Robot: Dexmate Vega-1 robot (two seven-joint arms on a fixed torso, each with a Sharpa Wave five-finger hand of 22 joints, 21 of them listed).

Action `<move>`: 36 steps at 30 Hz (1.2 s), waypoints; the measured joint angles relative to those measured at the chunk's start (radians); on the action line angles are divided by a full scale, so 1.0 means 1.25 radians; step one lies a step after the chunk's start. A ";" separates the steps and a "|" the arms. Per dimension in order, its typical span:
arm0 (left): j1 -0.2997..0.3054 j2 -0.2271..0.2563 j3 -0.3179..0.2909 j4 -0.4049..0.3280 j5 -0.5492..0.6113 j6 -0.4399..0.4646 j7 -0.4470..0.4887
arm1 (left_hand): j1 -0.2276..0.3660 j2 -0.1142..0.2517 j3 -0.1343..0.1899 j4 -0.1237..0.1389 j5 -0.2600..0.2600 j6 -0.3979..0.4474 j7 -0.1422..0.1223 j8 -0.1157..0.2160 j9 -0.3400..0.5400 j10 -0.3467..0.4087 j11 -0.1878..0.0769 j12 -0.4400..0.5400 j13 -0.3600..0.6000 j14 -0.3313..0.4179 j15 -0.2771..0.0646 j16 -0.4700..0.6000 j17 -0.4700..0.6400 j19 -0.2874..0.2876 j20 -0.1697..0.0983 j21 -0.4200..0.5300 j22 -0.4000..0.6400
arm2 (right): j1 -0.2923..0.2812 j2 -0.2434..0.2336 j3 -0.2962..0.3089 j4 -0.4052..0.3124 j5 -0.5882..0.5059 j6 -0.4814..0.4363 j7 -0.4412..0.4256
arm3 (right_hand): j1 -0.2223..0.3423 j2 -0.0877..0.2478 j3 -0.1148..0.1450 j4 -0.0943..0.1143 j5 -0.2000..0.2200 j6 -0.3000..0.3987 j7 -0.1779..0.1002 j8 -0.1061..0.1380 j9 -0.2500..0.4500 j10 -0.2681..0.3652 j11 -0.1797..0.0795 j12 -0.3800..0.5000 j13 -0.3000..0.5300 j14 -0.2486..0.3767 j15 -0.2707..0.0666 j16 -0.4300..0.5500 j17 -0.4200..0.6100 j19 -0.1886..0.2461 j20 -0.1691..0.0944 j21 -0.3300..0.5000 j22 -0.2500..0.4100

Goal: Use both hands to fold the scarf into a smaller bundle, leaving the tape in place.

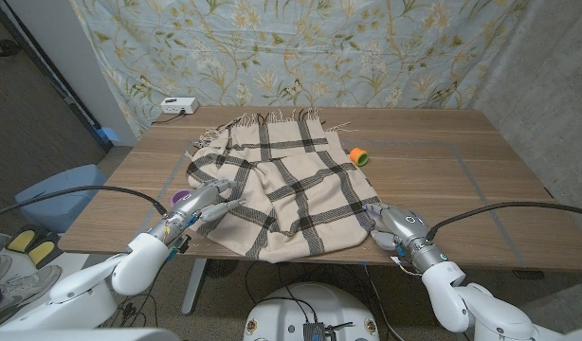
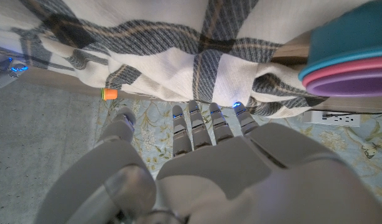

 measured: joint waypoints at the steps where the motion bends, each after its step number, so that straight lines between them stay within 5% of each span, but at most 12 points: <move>1: 0.002 -0.001 -0.002 0.000 0.000 0.000 -0.001 | 0.000 0.000 0.000 0.000 0.000 0.000 0.000 0.000 0.000 0.000 0.000 0.000 0.000 0.000 0.000 0.000 0.000 0.000 0.000 0.000 0.000 | 0.000 0.013 -0.002 0.018 -0.019 0.020 -0.028 | 0.019 0.012 -0.012 0.001 -0.003 0.065 -0.003 0.013 0.000 0.051 0.001 0.017 0.005 0.033 -0.003 0.032 0.027 0.013 -0.007 0.012 0.003; 4: 0.007 -0.002 -0.006 -0.004 0.000 0.001 -0.003 | 0.000 0.000 0.000 0.000 0.000 -0.003 -0.003 -0.003 0.000 0.000 0.000 0.000 0.000 0.000 0.000 0.000 -0.002 0.000 0.000 0.000 0.000 | 0.001 0.039 -0.004 0.051 -0.059 0.063 -0.088 | 0.052 0.037 -0.034 0.011 -0.009 0.218 0.003 0.046 0.001 0.183 0.011 0.071 0.022 0.107 -0.014 0.099 0.087 0.030 -0.020 0.042 0.013; 8: 0.014 -0.001 -0.014 -0.009 0.004 0.006 -0.009 | -0.006 -0.014 -0.008 -0.008 0.000 -0.009 -0.009 -0.003 0.000 -0.003 -0.003 -0.003 0.000 -0.004 -0.004 0.000 -0.002 0.000 0.000 -0.006 0.000 | 0.002 0.071 -0.004 0.088 -0.096 0.096 -0.142 | 0.057 0.042 -0.040 0.016 -0.009 0.273 0.006 0.056 0.002 0.238 0.014 0.098 0.032 0.125 -0.024 0.110 0.107 0.032 -0.022 0.048 0.018; 19: 0.036 0.011 -0.045 -0.021 -0.039 0.001 -0.084 | -0.013 -0.101 -0.046 -0.035 0.012 -0.043 -0.014 -0.009 0.000 -0.008 -0.008 -0.010 0.000 -0.013 -0.001 0.000 -0.002 -0.007 -0.001 -0.018 0.000 | 0.007 0.132 0.025 0.137 -0.166 0.138 -0.213 | 0.057 0.042 -0.046 0.023 -0.009 0.293 0.014 0.056 0.006 0.266 0.020 0.114 0.043 0.135 -0.026 0.116 0.121 0.031 -0.021 0.059 0.018; 20: 0.068 0.017 -0.087 -0.042 -0.043 0.009 -0.102 | -0.010 -0.103 -0.049 -0.038 0.013 -0.049 -0.015 -0.009 0.000 -0.011 -0.011 -0.012 0.000 -0.014 -0.003 0.000 -0.002 -0.007 -0.001 -0.021 0.000 | 0.008 0.138 0.029 0.141 -0.187 0.150 -0.232 | 0.057 0.042 -0.046 0.023 -0.009 0.295 0.017 0.056 0.006 0.266 0.019 0.118 0.044 0.135 -0.026 0.116 0.122 0.031 -0.021 0.059 0.018; 29: 0.068 0.017 -0.087 -0.042 0.020 0.110 -0.196 | 0.043 -0.152 -0.060 -0.058 0.036 -0.085 -0.028 -0.009 0.000 -0.023 -0.023 -0.012 0.000 -0.019 0.001 0.000 -0.002 0.004 -0.003 -0.024 -0.002 | 0.021 0.179 0.056 0.170 -0.187 0.150 -0.232 | 0.064 0.049 -0.050 0.026 -0.009 0.297 0.019 0.055 0.010 0.270 0.024 0.126 0.050 0.141 -0.028 0.116 0.127 0.025 -0.015 0.062 0.022; 30: 0.146 0.016 -0.173 -0.133 0.030 0.122 -0.206 | 0.054 -0.152 -0.058 -0.059 0.041 -0.091 -0.028 -0.009 0.000 -0.026 -0.029 -0.012 0.000 -0.019 0.001 0.000 -0.002 0.009 -0.006 -0.024 -0.002 | 0.023 0.183 0.059 0.173 -0.205 0.168 -0.266 | 0.064 0.049 -0.050 0.026 -0.009 0.297 0.019 0.055 0.010 0.270 0.024 0.126 0.050 0.141 -0.028 0.116 0.129 0.024 -0.014 0.062 0.022; 36: 0.169 0.010 -0.200 -0.181 0.099 0.196 -0.272 | 0.109 -0.158 -0.053 -0.064 0.057 -0.109 -0.020 -0.009 0.000 -0.030 -0.042 -0.019 0.000 -0.023 0.006 0.000 -0.002 0.019 -0.004 -0.024 -0.002 | 0.032 0.206 0.074 0.189 -0.207 0.172 -0.282 | 0.064 0.049 -0.050 0.026 -0.006 0.297 0.019 0.055 0.010 0.270 0.024 0.126 0.055 0.141 -0.028 0.116 0.130 0.024 -0.014 0.065 0.022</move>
